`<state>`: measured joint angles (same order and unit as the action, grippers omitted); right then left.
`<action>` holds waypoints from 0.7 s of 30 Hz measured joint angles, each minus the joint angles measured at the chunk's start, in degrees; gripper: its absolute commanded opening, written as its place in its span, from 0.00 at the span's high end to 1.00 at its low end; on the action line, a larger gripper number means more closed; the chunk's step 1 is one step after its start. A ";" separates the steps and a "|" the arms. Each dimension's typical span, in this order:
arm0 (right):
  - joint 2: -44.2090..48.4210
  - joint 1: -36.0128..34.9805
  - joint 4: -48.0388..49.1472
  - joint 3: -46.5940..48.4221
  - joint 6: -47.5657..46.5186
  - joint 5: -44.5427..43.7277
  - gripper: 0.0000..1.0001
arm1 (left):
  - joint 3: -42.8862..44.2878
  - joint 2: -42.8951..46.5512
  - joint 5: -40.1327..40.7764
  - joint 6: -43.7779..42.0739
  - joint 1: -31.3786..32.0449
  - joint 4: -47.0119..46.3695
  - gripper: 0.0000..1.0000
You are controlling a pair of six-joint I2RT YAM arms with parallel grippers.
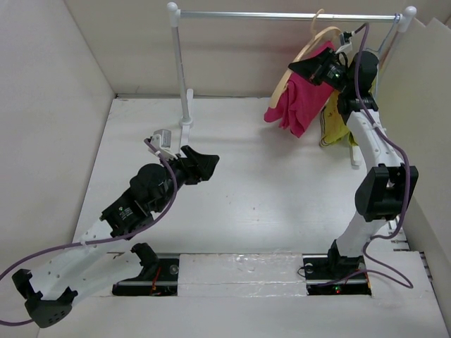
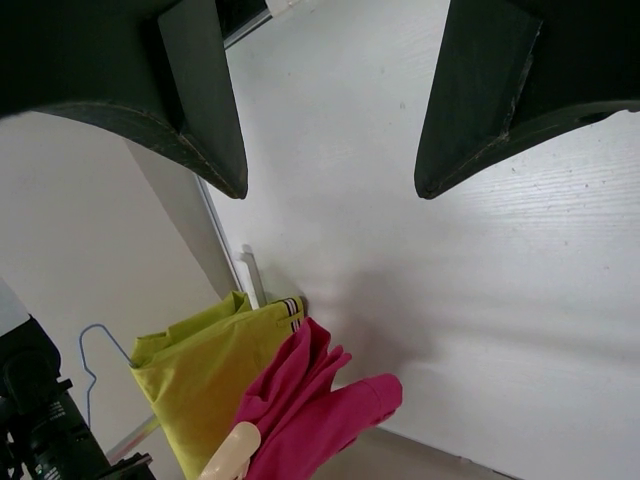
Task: Place the trousers on the hanger
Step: Place the hanger at the clothesline, then reset both arms
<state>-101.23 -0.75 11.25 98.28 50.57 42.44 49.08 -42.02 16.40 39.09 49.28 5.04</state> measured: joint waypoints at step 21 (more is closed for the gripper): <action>32.52 2.08 -19.87 -12.13 -33.33 -13.14 0.00 | 11.10 -10.73 1.92 -0.13 -0.44 11.45 0.06</action>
<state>-68.71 1.32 -8.62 86.15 17.23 29.30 60.18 -52.75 18.33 38.96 48.84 16.49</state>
